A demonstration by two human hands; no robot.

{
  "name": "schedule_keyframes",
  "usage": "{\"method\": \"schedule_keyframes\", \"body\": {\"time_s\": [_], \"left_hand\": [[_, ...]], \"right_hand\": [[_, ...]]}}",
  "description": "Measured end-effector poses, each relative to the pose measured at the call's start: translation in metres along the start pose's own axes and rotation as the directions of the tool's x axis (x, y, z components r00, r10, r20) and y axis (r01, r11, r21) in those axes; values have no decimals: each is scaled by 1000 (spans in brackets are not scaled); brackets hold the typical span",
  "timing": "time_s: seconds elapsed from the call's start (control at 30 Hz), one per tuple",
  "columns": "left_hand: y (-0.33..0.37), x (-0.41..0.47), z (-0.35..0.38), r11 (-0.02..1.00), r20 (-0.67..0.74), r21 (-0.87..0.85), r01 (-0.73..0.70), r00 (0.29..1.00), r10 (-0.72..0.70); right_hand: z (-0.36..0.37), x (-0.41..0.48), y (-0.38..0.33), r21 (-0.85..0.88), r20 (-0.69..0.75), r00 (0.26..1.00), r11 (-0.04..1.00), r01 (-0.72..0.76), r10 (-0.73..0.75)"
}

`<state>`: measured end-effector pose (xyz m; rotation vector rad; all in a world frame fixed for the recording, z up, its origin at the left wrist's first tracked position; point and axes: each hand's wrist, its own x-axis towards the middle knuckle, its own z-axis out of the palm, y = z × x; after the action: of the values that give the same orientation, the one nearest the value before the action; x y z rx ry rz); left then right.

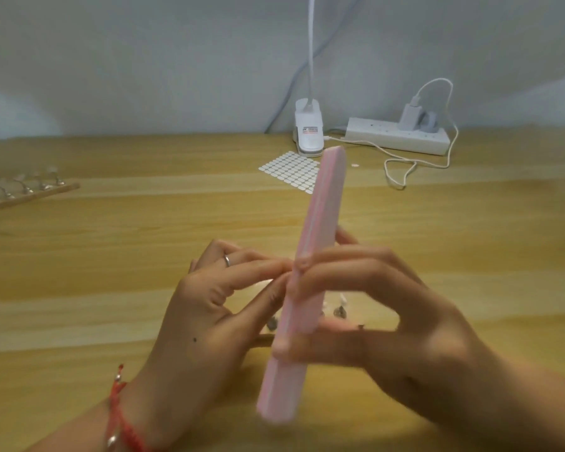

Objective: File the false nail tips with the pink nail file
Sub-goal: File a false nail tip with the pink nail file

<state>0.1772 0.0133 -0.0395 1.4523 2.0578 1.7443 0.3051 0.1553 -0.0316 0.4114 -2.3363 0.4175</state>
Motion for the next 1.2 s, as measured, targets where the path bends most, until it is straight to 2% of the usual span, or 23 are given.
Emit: {"method": "schedule_keyframes", "body": {"time_s": [0.07,0.13,0.17,0.2,0.23,0.27,0.33,0.47,0.5,0.6,0.7,0.87,1.03,1.2], "left_hand": [[-2,0,-1,999,-2,-38,28,1000,-28],[-3,-1,0,995,5,-84,57,998,-57],[-3,-3,0,988,17,-132,77,997,-76],[-2,-3,1,980,23,-180,88,996,-85],[-2,-2,1,976,16,-200,84,996,-83],[-3,-2,0,980,3,-184,79,997,-80],[-4,1,1,983,-21,-154,103,994,-107],[-7,0,0,977,-23,-178,119,992,-125],[-7,0,0,977,-25,-168,129,990,-135],[-2,0,-2,989,-8,-109,100,995,-102],[1,0,-4,986,-42,-77,146,988,-149],[1,1,-6,978,-72,-104,178,980,-186],[-3,0,-8,983,-53,-9,181,982,-182],[-4,-2,-9,982,-55,5,187,981,-187]], "right_hand": [[-4,1,10,-44,-32,997,997,-68,66],[-4,2,7,56,-36,982,981,-183,185],[0,1,1,94,-4,985,980,-174,175],[4,-1,-2,85,13,995,991,-101,100],[4,-2,-1,38,9,1000,999,-14,14],[2,-2,4,-11,-17,1000,1000,2,-3],[-6,-1,14,-60,-83,995,996,-66,61],[10,-5,6,70,-66,997,997,-33,37],[9,-5,10,54,-75,996,997,-47,51],[-8,-4,42,-102,-160,965,969,-227,209],[-15,-9,52,-60,-212,927,942,-329,310],[-3,-15,46,-22,-156,956,966,-256,250],[-1,-16,42,-29,-165,962,974,-226,218],[-1,-15,44,-28,-171,962,975,-220,212]]}}
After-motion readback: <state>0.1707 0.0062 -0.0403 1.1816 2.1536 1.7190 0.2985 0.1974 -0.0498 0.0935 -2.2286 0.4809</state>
